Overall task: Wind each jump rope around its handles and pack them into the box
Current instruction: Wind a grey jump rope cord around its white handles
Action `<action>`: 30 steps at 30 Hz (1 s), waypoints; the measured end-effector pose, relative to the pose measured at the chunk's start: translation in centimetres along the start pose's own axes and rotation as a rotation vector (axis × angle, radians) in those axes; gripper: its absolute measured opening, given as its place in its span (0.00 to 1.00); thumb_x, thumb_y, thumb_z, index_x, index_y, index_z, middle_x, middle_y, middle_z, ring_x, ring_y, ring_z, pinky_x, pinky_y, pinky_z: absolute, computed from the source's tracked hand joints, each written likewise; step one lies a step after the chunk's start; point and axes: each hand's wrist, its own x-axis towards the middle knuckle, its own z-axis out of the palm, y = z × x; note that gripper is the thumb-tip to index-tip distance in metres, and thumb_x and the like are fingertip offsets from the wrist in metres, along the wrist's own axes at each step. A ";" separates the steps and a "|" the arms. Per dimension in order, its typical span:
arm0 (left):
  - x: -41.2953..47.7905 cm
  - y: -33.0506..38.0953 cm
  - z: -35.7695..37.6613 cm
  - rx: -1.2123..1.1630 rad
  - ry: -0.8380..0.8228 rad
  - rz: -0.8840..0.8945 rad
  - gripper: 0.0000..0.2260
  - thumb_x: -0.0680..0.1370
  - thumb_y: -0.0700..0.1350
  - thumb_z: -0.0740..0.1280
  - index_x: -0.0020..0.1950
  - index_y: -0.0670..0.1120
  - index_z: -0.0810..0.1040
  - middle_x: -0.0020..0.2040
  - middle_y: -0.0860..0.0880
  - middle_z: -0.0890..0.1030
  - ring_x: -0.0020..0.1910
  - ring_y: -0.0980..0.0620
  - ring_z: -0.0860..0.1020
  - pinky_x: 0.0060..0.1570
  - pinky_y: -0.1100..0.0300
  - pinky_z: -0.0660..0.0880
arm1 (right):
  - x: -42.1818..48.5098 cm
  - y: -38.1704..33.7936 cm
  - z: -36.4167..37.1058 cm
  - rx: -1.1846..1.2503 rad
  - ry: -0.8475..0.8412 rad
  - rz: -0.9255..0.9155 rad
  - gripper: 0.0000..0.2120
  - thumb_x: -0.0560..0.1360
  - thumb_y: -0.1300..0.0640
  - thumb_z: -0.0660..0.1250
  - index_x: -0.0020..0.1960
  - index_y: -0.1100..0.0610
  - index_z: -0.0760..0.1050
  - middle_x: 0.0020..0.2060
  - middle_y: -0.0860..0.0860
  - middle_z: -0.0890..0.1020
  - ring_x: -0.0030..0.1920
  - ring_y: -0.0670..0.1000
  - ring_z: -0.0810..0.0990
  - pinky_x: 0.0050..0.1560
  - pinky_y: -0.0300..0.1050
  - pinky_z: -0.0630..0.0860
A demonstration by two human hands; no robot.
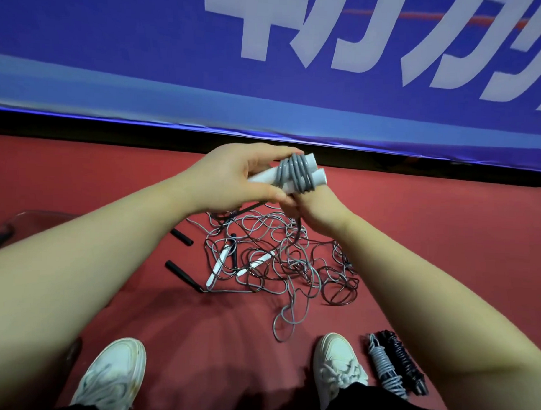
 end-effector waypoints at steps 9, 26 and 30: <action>0.3 -2.8 -3.4 -0.283 0.362 -0.260 0.11 0.75 0.34 0.68 0.51 0.50 0.79 0.38 0.48 0.83 0.34 0.54 0.80 0.45 0.58 0.78 | 0.5 1.2 1.0 -0.258 0.108 -0.059 0.08 0.81 0.55 0.57 0.48 0.49 0.74 0.29 0.45 0.68 0.27 0.41 0.64 0.30 0.34 0.63; -0.4 -5.0 -4.0 0.084 0.487 -0.327 0.18 0.74 0.37 0.70 0.61 0.52 0.76 0.48 0.51 0.80 0.40 0.54 0.79 0.44 0.69 0.74 | 2.4 0.7 4.0 -0.565 0.096 0.084 0.11 0.82 0.60 0.52 0.45 0.57 0.71 0.38 0.51 0.77 0.39 0.53 0.75 0.44 0.52 0.76; -0.2 -4.5 -5.2 -0.265 0.497 -0.297 0.13 0.76 0.35 0.67 0.56 0.50 0.78 0.44 0.50 0.82 0.36 0.54 0.81 0.42 0.63 0.78 | 2.5 0.8 3.0 0.104 -0.009 0.213 0.13 0.83 0.57 0.52 0.49 0.56 0.73 0.31 0.48 0.69 0.28 0.45 0.66 0.29 0.37 0.64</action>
